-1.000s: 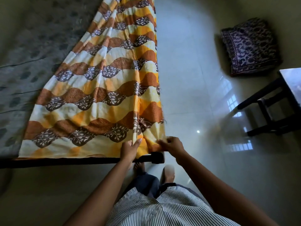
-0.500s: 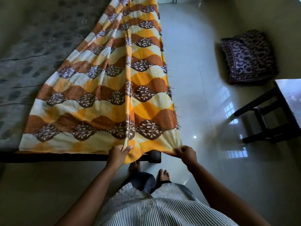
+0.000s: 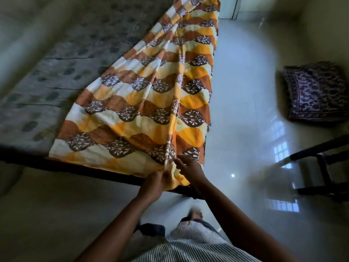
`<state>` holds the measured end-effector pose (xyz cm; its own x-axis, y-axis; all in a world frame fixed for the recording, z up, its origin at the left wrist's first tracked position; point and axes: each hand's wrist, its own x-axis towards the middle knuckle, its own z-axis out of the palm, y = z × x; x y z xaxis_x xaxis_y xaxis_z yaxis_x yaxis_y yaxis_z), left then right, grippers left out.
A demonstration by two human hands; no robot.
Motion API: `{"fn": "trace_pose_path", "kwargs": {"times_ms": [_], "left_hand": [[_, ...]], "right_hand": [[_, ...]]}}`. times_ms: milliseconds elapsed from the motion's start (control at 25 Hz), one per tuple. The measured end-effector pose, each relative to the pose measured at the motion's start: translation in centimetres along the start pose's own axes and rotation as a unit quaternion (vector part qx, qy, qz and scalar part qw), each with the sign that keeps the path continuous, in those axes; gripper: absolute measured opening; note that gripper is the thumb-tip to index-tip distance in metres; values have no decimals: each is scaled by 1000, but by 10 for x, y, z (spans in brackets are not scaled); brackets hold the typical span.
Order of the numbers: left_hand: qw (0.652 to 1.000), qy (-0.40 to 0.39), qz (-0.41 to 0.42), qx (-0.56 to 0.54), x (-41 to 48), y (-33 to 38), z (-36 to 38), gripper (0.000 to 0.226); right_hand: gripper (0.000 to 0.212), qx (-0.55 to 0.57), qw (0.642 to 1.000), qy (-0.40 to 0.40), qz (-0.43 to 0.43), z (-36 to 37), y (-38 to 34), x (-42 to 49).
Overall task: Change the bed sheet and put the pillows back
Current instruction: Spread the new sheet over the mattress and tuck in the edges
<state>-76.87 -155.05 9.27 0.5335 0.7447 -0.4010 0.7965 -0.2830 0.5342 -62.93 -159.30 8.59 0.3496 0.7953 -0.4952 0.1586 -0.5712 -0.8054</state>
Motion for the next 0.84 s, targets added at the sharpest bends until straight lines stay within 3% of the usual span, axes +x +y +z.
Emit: {"fn": "trace_pose_path", "kwargs": {"times_ms": [120, 240, 320, 480, 600, 840], "left_hand": [[993, -45, 66, 82, -5, -18, -20, 33], [996, -30, 87, 15, 0, -59, -57, 33], [998, -8, 59, -36, 2, -99, -92, 40], [998, 12, 55, -29, 7, -188, -171, 44], [996, 11, 85, -11, 17, -233, -221, 47], [972, 19, 205, 114, 65, -256, -299, 65]], "right_hand": [[36, 14, 999, 34, 8, 34, -35, 23], [20, 10, 996, 91, 16, 64, -64, 39], [19, 18, 994, 103, 35, 91, -80, 45], [13, 57, 987, 146, 44, 163, -121, 53], [24, 119, 980, 154, 42, 217, -154, 55], [47, -74, 987, 119, -74, 276, -215, 67]]}}
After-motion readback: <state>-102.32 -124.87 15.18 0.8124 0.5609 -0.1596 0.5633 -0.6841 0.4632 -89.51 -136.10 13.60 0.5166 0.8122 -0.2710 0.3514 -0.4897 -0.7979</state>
